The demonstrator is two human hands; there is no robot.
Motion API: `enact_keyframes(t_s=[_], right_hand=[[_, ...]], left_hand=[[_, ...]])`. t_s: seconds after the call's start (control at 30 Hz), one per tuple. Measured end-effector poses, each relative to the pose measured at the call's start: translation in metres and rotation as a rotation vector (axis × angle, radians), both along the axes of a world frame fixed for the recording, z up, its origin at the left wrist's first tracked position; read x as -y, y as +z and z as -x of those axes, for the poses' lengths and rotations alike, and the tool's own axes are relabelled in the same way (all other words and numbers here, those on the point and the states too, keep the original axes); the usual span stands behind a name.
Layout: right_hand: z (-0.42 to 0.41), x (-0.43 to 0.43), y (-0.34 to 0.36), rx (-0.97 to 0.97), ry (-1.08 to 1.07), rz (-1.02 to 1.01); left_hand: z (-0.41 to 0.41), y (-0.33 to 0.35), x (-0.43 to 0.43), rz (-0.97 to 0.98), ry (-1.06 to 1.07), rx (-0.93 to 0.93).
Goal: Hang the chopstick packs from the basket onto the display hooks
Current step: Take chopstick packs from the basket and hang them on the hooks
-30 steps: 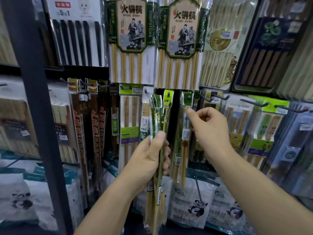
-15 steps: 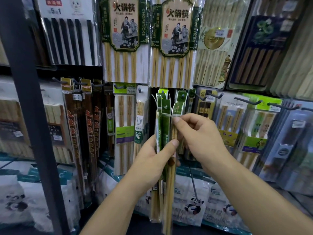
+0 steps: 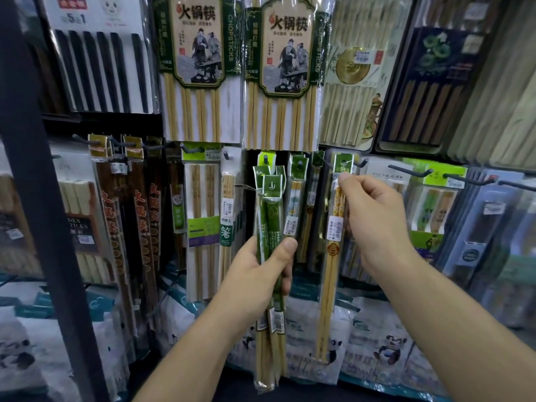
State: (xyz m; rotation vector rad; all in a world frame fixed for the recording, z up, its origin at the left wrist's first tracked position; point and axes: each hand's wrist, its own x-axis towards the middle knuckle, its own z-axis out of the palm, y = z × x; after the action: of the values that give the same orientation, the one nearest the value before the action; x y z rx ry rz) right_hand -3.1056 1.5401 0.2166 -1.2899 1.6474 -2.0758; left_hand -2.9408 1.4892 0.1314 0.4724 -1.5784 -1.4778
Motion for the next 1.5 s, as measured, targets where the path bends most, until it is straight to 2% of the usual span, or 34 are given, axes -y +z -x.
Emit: enact_keyframes(t_s=[0.4, 0.67, 0.9, 1.0, 1.07, 1.2, 1.3, 1.5], right_hand=[[0.006, 0.008, 0.001, 0.012, 0.04, -0.026], [0.011, 0.014, -0.006, -0.016, -0.007, -0.07], [0.009, 0.01, -0.019, -0.098, -0.181, -0.083], [-0.007, -0.001, -0.016, -0.1, -0.016, 0.003], [-0.019, -0.006, -0.015, -0.179, 0.091, 0.02], [-0.026, -0.007, -0.015, -0.291, 0.09, -0.011], [-0.017, -0.004, -0.009, -0.222, 0.052, 0.013], [-0.001, -0.001, 0.003, -0.034, 0.019, 0.037]], left_hand=[[0.01, -0.002, -0.001, -0.139, -0.083, -0.024], [0.014, -0.001, 0.001, -0.093, -0.017, -0.056], [0.014, 0.0, 0.002, -0.034, 0.019, -0.05], [0.015, 0.001, 0.0, -0.04, 0.026, -0.04], [0.015, 0.001, -0.002, -0.045, 0.03, -0.039], [0.015, 0.002, -0.005, -0.088, -0.02, -0.077], [0.013, 0.004, -0.005, -0.21, -0.075, -0.133], [0.01, 0.003, -0.002, -0.214, -0.042, -0.103]])
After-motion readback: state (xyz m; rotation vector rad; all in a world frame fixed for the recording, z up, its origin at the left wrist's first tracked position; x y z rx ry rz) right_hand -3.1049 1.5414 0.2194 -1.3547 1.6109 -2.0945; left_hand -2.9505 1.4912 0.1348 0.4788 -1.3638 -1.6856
